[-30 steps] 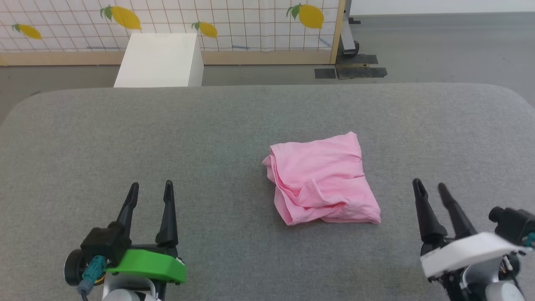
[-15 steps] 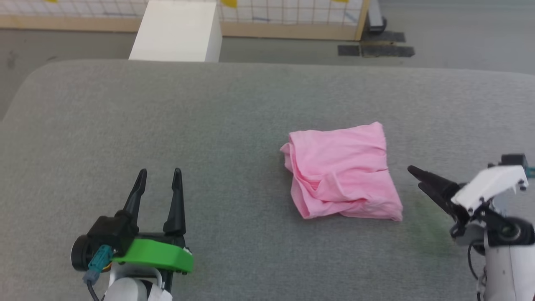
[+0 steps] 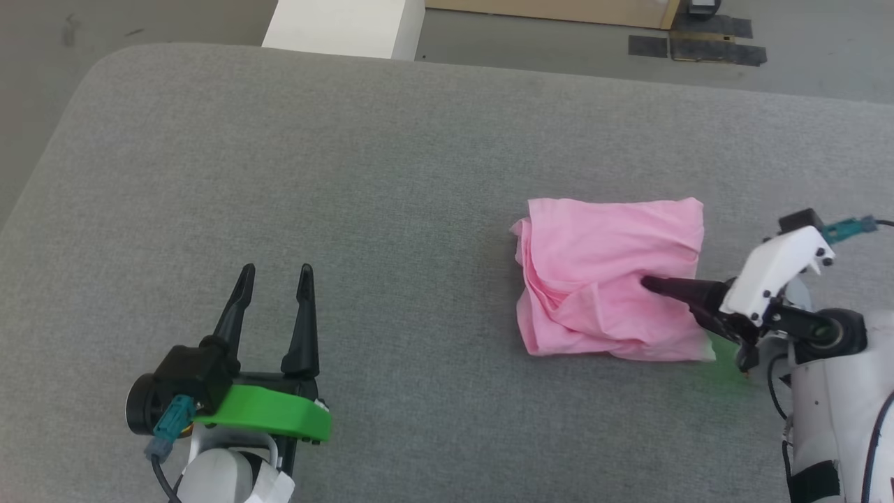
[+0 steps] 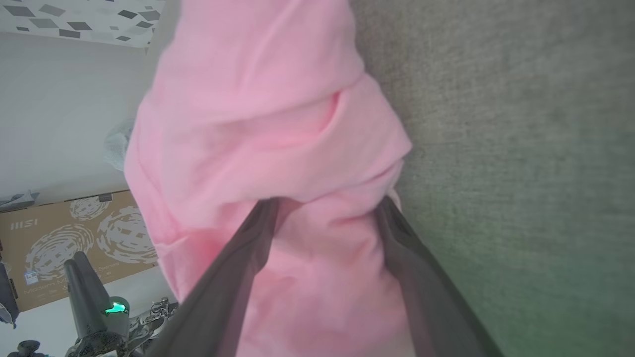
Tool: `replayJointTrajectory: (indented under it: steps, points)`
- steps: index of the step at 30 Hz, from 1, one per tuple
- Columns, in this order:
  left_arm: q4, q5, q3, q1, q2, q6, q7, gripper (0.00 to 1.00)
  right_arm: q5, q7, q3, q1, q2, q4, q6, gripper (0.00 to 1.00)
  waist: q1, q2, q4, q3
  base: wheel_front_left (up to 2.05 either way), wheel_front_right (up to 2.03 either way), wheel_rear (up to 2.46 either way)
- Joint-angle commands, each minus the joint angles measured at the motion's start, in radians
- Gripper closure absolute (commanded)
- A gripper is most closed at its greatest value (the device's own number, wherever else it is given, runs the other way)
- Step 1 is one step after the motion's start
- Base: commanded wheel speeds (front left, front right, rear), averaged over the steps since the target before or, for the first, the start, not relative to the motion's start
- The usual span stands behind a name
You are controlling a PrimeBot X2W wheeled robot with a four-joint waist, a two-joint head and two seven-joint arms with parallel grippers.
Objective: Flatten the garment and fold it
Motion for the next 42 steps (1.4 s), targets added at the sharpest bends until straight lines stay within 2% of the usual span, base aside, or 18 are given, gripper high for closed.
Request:
replayJointTrajectory:
  steps: [1,2,5,11,14,21,26,29,34,37,42]
  points:
    - [-0.001,-0.01,0.0,-0.019,-0.003,0.006,-0.005,0.0,0.008,0.011,0.022,-0.013,0.002,0.01,-0.001,0.06,0.0,0.0,0.007,0.005,0.0,0.0,0.0]
    - [-0.001,-0.01,0.0,-0.019,-0.003,0.006,-0.005,0.0,0.013,0.014,0.039,-0.014,0.002,0.01,-0.001,0.51,0.0,0.0,0.007,0.004,0.0,0.0,0.0]
    - [-0.001,-0.009,0.0,-0.018,-0.003,0.008,-0.005,0.0,0.032,0.016,0.076,-0.014,0.002,-0.001,-0.001,1.0,0.0,0.0,0.006,0.002,0.0,0.0,0.0]
    - [-0.008,-0.006,0.004,-0.014,-0.003,0.011,-0.005,0.0,0.015,0.024,0.118,0.003,0.002,-0.073,-0.001,1.0,0.0,0.0,-0.022,-0.005,0.0,0.0,0.0]
    - [-0.014,-0.002,0.011,-0.01,-0.003,0.011,-0.005,0.0,-0.044,0.028,0.179,0.005,-0.01,-0.137,-0.001,1.0,0.0,0.0,-0.058,-0.004,0.0,0.0,0.0]
    - [-0.044,0.026,0.039,-0.023,-0.003,0.002,-0.005,0.0,-0.295,0.022,0.466,0.009,-0.183,-0.291,-0.001,1.0,0.0,0.0,-0.2,0.021,0.0,0.0,0.0]
    - [-0.073,0.055,0.03,-0.051,-0.001,-0.007,-0.005,0.0,-0.415,-0.015,0.548,-0.02,-0.287,-0.302,-0.001,1.0,0.0,0.0,-0.308,0.063,0.0,0.0,0.0]
    - [-0.087,0.071,0.014,-0.074,0.006,-0.012,-0.005,0.0,-0.48,-0.062,0.546,-0.045,-0.327,-0.28,-0.001,1.0,0.0,0.0,-0.37,0.097,0.0,0.0,0.0]
    - [-0.096,0.089,-0.009,-0.113,0.036,-0.018,-0.005,0.0,-0.59,-0.146,0.521,-0.084,-0.354,-0.222,-0.001,1.0,0.0,0.0,-0.453,0.157,0.0,0.0,0.0]
    - [-0.102,0.097,-0.02,-0.135,0.058,-0.021,-0.005,0.0,-0.667,-0.207,0.48,-0.108,-0.356,-0.186,-0.001,1.0,0.0,0.0,-0.49,0.194,0.0,0.0,0.0]
    - [-0.104,0.103,-0.037,-0.164,0.09,-0.023,-0.005,0.0,-0.794,-0.31,0.367,-0.133,-0.324,-0.133,-0.001,1.0,0.0,0.0,-0.505,0.236,0.0,0.0,0.0]
